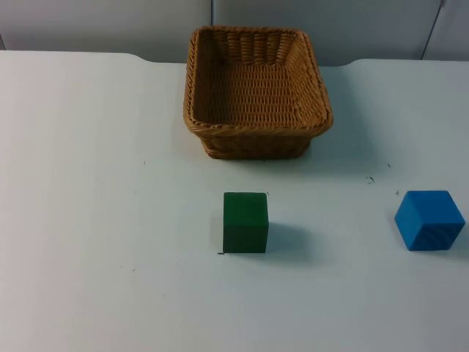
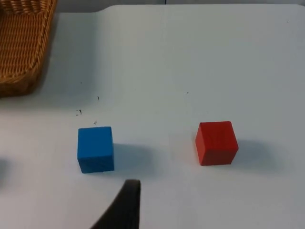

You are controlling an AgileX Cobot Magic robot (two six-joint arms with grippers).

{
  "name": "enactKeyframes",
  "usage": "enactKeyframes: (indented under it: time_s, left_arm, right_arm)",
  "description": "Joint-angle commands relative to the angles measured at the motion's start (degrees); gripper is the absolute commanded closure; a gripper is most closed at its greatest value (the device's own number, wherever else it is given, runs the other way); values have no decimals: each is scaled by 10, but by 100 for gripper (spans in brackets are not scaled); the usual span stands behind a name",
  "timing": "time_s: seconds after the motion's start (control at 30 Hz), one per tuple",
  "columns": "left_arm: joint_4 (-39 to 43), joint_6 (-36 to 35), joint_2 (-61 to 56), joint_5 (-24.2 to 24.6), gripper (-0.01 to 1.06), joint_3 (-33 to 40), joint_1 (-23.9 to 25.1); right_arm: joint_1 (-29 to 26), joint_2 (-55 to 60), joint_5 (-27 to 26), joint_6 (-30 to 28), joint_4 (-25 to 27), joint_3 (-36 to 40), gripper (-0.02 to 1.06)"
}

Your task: Pick up the basket with the left hand and place the blue cube into the basket with the right hand.

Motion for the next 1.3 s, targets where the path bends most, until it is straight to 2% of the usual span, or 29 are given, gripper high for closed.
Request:
enactKeyframes:
  time_s: [0.0, 0.13, 0.23, 0.33, 0.6, 0.67, 0.8, 0.9, 1.1, 1.27]
  left_arm:
    - [-15, 10, 26, -30, 0, -7, -4]
    - [-42, 33, 76, -49, 0, -21, -4]
    - [-98, 84, 133, -82, 0, -33, -4]
    - [-127, 112, 167, -105, 0, -38, -4]
    - [-139, 150, 284, -138, 0, -68, -4]
    - [-148, 166, 325, -153, 0, -83, -4]
    - [-168, 187, 384, -157, 0, -114, -4]
    - [-218, 244, 456, -157, 0, -154, -4]
    - [-268, 288, 536, -155, 0, -195, -4]
    - [-329, 351, 618, -158, 1, -223, -4]
  right_arm:
    - [-3, 24, -34, -11, 4, -4, 0]
    - [-3, 76, -55, -16, 18, -24, 0]
    - [-3, 138, -71, -18, 44, -63, 0]
    - [-3, 177, -86, -19, 44, -87, 0]
    - [-3, 296, -101, -22, 57, -147, 0]
    - [-3, 328, -107, -45, 73, -156, 0]
    - [-3, 364, -127, -73, 108, -159, 0]
    - [-3, 389, -136, -102, 141, -159, 0]
    - [-3, 414, -153, -109, 151, -159, 0]
    - [-3, 427, -152, -109, 151, -159, 0]
